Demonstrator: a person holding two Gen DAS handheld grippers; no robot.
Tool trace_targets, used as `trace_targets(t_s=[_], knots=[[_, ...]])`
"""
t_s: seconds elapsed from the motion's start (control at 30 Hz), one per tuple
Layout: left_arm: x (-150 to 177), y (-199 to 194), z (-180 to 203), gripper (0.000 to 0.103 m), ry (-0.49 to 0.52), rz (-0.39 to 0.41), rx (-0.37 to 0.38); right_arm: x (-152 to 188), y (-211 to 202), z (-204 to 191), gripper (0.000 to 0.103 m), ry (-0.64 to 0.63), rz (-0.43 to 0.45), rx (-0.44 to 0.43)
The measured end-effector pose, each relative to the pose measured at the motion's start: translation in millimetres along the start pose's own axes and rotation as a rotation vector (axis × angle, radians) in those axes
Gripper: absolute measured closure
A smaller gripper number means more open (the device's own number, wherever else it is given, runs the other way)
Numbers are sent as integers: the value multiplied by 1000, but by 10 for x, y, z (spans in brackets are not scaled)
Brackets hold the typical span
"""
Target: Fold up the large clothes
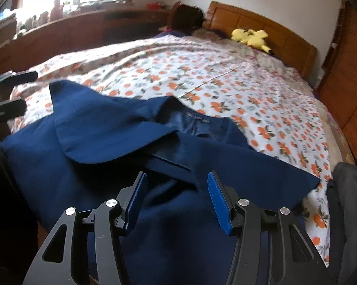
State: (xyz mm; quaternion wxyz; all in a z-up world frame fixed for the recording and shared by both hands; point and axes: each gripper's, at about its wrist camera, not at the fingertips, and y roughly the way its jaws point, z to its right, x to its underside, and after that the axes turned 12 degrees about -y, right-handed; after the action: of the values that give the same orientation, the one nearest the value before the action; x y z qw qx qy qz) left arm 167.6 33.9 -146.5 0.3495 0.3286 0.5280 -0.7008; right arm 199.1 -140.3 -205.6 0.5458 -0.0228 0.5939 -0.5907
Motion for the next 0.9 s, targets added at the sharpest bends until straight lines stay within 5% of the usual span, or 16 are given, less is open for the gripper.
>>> trace_targets(t_s=[0.23, 0.33, 0.37, 0.7, 0.9], knots=[[3, -32, -96, 3, 11, 11, -25, -191, 326, -160, 54, -112, -89, -4], [-2, -39, -147, 3, -4, 3, -17, -349, 357, -153, 95, -139, -57, 3], [-7, -42, -159, 3, -8, 0, -12, -441, 357, -107, 100, -128, -41, 19], [-20, -113, -179, 3, -10, 19, -7, -1143, 674, 472, 101, -46, 5, 48], [12, -106, -157, 3, 3, 11, -11, -1288, 953, 570, 101, -23, -14, 71]])
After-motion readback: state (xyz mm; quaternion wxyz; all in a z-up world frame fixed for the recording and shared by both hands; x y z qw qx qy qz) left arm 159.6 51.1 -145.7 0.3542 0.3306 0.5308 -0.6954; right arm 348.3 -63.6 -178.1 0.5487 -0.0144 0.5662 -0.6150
